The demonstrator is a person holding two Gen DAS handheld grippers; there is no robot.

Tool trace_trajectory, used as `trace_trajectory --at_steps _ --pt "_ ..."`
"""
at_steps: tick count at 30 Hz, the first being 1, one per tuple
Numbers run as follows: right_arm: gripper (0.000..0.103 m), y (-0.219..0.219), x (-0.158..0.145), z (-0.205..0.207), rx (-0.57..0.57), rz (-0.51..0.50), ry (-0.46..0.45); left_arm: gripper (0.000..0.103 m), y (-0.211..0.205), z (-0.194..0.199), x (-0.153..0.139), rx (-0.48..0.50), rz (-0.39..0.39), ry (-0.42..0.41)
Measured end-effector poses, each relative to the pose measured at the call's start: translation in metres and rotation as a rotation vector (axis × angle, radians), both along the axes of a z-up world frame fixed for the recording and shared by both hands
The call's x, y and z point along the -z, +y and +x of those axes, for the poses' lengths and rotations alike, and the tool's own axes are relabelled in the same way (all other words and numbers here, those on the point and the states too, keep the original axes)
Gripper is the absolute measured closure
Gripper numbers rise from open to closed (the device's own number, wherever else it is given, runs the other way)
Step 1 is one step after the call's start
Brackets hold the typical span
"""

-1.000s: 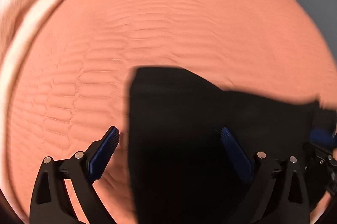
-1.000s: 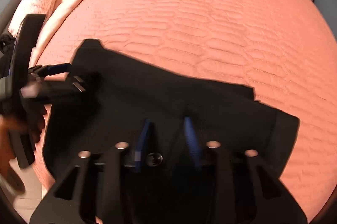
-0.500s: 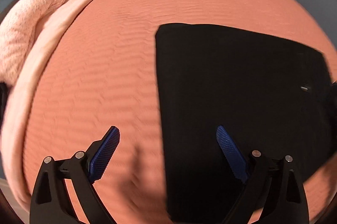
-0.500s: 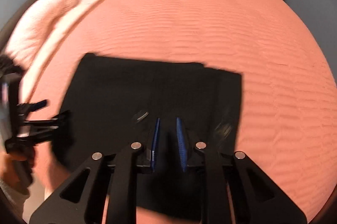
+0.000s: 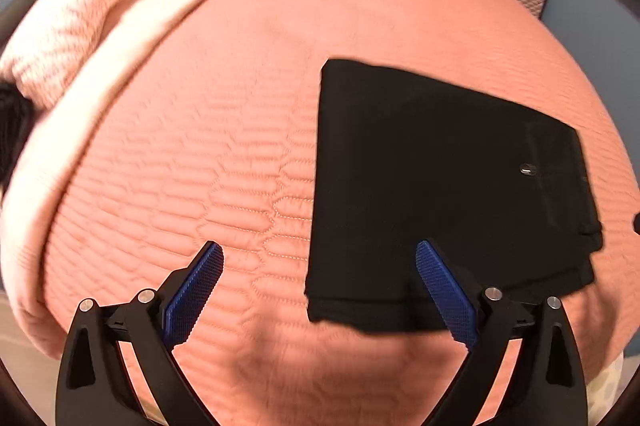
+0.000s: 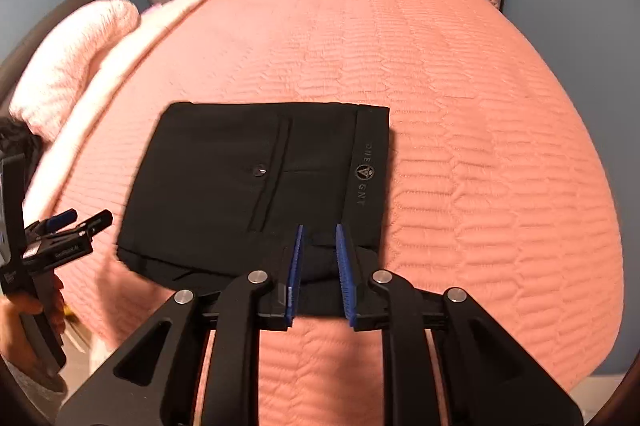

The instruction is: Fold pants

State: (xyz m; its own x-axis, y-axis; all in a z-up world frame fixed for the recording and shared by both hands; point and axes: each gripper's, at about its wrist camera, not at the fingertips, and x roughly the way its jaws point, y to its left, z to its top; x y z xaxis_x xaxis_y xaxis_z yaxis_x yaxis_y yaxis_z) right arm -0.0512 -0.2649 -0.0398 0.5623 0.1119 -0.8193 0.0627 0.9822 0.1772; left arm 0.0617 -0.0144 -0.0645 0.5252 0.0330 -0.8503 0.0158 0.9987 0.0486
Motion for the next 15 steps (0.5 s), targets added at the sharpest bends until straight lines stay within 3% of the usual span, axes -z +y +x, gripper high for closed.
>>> trace_trajectory --at_steps 5,8,9,11,12,13,15 --pt "0.085 0.014 -0.015 -0.026 -0.035 -0.023 -0.001 0.006 -0.022 -0.038 -0.031 0.055 0.115 -0.074" --pt "0.085 0.031 -0.028 -0.040 -0.067 -0.040 -0.023 0.006 -0.023 -0.040 -0.044 0.073 0.123 -0.089" --pt "0.080 0.036 -0.032 -0.044 -0.076 -0.051 -0.033 0.006 -0.025 -0.044 -0.047 0.079 0.119 -0.092" --pt "0.045 0.044 -0.040 -0.052 -0.069 -0.084 -0.074 0.006 -0.030 -0.052 -0.053 0.078 0.125 -0.098" --pt "0.019 0.049 -0.047 -0.059 -0.059 -0.106 -0.112 0.006 -0.032 -0.055 -0.056 0.075 0.127 -0.101" --pt "0.010 0.053 -0.052 -0.063 -0.057 -0.127 -0.140 0.006 -0.035 -0.058 -0.059 0.076 0.128 -0.102" --pt "0.010 0.058 -0.058 -0.068 -0.062 -0.173 -0.164 0.006 -0.041 -0.061 -0.062 0.074 0.134 -0.112"
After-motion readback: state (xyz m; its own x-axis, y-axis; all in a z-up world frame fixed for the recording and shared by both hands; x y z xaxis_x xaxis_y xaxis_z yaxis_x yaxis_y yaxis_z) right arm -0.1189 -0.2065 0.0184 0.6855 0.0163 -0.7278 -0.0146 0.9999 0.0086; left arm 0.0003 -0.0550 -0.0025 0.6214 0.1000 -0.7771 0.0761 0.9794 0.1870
